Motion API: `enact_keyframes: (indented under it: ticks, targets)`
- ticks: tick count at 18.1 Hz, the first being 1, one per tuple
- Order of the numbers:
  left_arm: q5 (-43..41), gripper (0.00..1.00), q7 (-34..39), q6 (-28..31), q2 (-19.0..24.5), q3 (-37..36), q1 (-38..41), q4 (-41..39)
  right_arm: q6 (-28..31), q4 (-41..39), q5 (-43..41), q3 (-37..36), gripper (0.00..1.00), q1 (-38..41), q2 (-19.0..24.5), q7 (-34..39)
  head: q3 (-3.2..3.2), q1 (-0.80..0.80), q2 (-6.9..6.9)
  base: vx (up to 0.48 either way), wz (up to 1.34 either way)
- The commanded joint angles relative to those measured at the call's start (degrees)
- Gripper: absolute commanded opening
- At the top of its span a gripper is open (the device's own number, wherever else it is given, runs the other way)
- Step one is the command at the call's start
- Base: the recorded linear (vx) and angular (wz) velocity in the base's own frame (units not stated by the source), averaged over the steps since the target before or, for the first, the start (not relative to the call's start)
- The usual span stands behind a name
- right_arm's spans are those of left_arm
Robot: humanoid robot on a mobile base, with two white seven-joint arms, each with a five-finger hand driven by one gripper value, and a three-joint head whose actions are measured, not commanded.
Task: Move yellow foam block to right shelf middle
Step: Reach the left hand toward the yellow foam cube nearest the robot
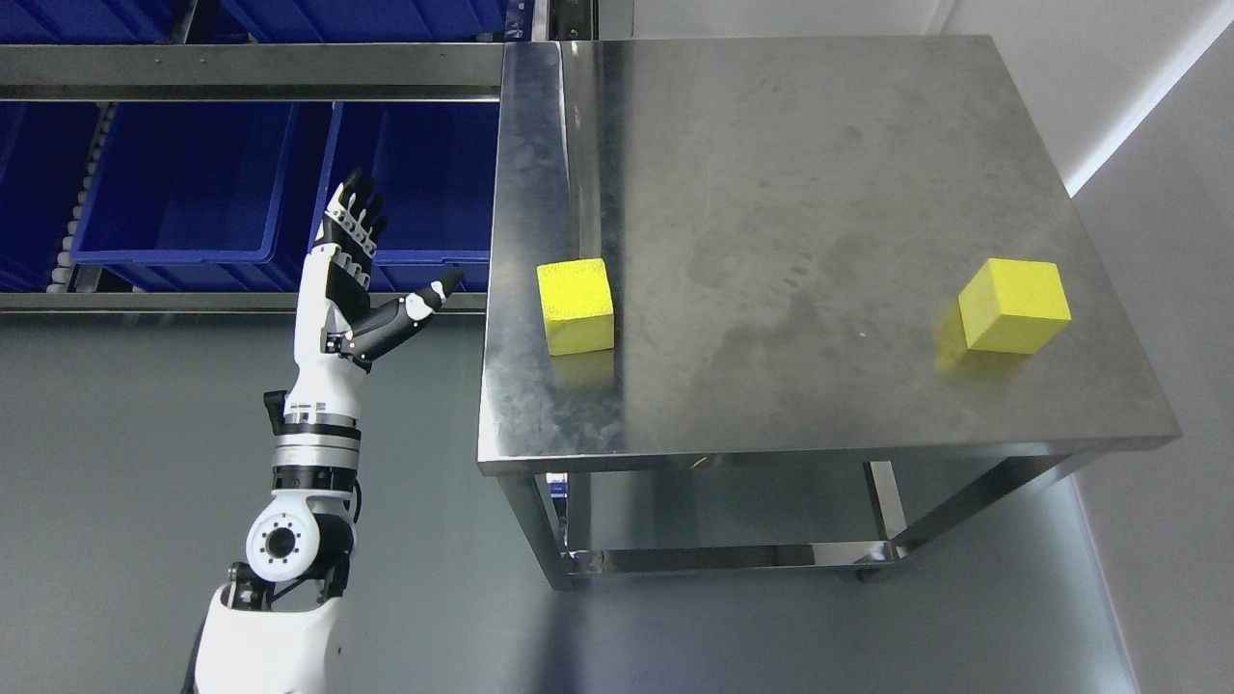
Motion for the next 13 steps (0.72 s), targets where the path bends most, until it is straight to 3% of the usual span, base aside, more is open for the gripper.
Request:
enact_keyframes:
  ticks: [1,6,8,10,13]
  targets:
    - [0.54,1.00,0.10,-0.54,1.00,-0.01,1.45,-0.07,0.01,-1.00,0.18,0.00,1.00,0.08,-1.00,0.04,0.00,0.00,0.00,0.000,0.00]
    - [0.54,1.00,-1.73,-2.38,1.00,3.15,-0.12,-0.68,0.01,-1.00,0.18,0.00,1.00,0.08,-1.00,0.04,0.00,0.00,0.00,0.000,0.00]
    - [0.54,0.99,-8.91,-4.49,2.02,2.89,-0.83,-0.77,0.01,-1.00,0.26,0.00,1.00,0.08,-1.00,0.04,0.00,0.00,0.00,0.000,0.00]
    - [0.54,0.98,-20.84,-4.59,2.02,1.93,-1.97,-0.77,0.01,-1.00,0.18,-0.09,1.00,0.08,-1.00,0.04,0.00,0.00,0.00,0.000,0.00]
    - [-0.08,0.93,-32.57,-1.10,4.46,0.08,-4.52,-0.68,0.01,-1.00,0.18,0.00,1.00,0.08,-1.00,0.04,0.00,0.00,0.00,0.000,0.00]
